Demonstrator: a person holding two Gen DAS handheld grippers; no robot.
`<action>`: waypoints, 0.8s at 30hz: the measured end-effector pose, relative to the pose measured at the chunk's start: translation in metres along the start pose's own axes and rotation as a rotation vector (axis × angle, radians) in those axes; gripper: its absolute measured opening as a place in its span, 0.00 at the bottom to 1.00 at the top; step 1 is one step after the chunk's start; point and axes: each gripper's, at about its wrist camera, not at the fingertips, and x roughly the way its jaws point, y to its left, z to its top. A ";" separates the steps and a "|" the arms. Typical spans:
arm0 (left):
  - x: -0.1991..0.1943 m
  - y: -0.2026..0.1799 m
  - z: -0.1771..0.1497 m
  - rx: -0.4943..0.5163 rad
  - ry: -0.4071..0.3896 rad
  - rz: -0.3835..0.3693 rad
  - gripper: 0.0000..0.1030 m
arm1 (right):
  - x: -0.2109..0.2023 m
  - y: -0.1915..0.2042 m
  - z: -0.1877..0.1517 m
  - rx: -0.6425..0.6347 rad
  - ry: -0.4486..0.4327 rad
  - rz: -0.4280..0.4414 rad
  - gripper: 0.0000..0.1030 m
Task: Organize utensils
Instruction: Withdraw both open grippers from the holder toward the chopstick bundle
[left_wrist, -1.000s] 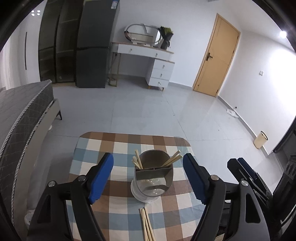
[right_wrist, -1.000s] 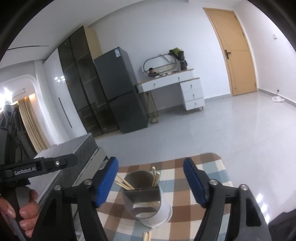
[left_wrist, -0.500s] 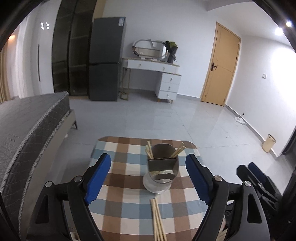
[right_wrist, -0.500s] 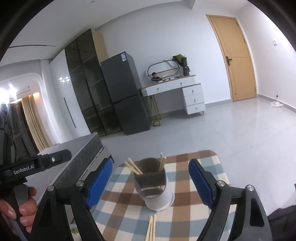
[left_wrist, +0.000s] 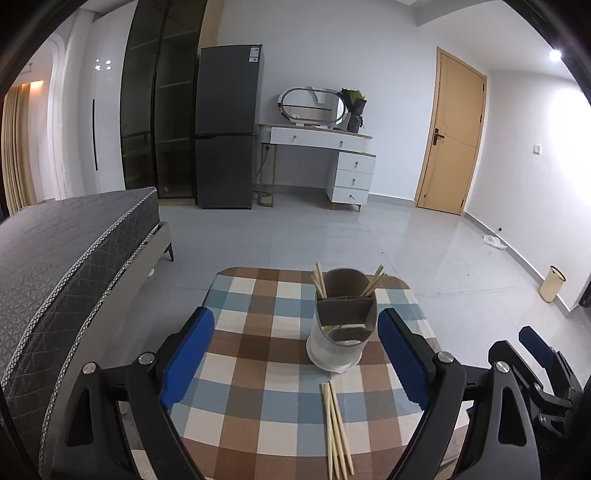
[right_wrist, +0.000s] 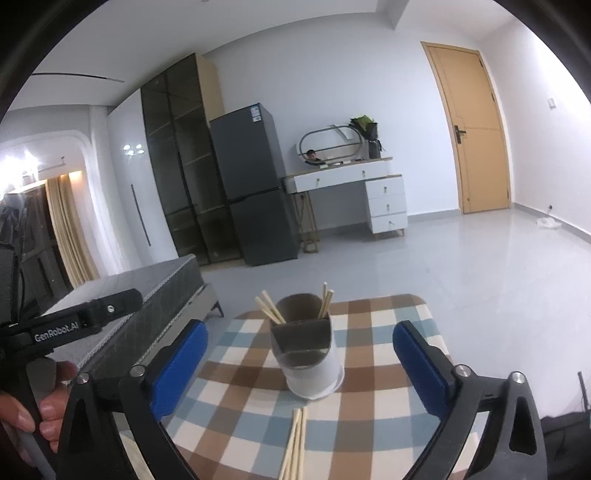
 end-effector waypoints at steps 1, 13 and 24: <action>0.003 0.001 -0.003 -0.002 0.002 -0.001 0.85 | 0.001 0.001 -0.003 -0.007 0.003 0.008 1.00; 0.048 0.009 -0.034 -0.020 0.085 -0.037 0.84 | 0.042 -0.011 -0.047 -0.036 0.094 -0.083 1.00; 0.099 0.013 -0.064 -0.041 0.183 -0.014 0.84 | 0.102 -0.017 -0.087 -0.056 0.321 -0.019 1.00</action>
